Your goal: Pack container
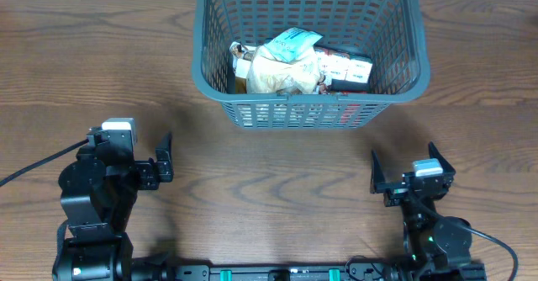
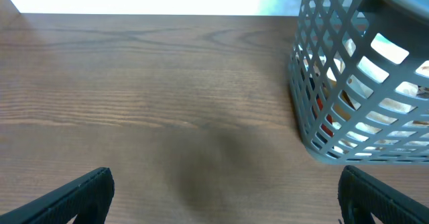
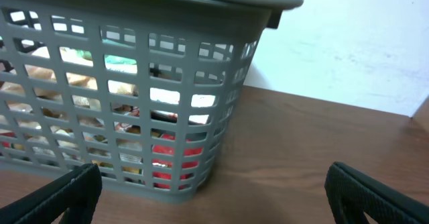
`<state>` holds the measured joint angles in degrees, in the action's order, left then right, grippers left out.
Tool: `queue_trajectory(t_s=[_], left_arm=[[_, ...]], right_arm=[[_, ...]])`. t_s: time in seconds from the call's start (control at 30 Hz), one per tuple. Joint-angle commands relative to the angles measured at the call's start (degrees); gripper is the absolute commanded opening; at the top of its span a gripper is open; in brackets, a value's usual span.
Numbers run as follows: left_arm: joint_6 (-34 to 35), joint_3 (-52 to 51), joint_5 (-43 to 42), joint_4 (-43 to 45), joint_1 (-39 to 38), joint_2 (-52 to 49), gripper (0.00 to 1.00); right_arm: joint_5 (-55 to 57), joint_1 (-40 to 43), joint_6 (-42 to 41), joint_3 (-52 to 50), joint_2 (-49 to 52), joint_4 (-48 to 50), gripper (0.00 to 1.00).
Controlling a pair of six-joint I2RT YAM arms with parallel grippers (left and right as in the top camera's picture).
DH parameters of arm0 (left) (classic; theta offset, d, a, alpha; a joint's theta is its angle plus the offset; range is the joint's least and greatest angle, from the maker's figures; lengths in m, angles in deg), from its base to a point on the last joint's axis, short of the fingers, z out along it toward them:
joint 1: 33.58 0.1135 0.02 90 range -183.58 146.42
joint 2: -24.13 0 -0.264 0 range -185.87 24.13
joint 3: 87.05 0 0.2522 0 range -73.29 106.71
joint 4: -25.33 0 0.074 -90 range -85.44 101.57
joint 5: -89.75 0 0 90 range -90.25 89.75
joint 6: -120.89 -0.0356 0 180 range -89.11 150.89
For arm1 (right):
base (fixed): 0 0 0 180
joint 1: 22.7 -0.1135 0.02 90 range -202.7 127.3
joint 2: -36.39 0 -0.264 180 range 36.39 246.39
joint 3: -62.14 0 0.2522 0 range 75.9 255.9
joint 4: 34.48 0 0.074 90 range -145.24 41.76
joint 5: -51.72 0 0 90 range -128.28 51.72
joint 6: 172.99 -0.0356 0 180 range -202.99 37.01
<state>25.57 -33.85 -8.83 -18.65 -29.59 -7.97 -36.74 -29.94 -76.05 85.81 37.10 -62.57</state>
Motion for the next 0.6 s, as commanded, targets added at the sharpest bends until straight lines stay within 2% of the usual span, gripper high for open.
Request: queue_trajectory(t_s=[0.0, 0.2, 0.57], left_arm=[[0.1, -0.2, 0.5, 0.0, 0.2, 0.0, 0.99], [0.1, -0.2, 0.5, 0.0, 0.2, 0.0, 0.99], [0.1, -0.2, 0.5, 0.0, 0.2, 0.0, 0.99]], right_arm=[[-0.5, 0.1, -0.5, -2.9, -0.4, 2.6, 0.99], [-0.6, 2.2, -3.1, -6.5, -0.4, 6.8, 0.99], [-1.9, 5.4, -1.6, -7.7, -0.4, 6.3, 0.99]])
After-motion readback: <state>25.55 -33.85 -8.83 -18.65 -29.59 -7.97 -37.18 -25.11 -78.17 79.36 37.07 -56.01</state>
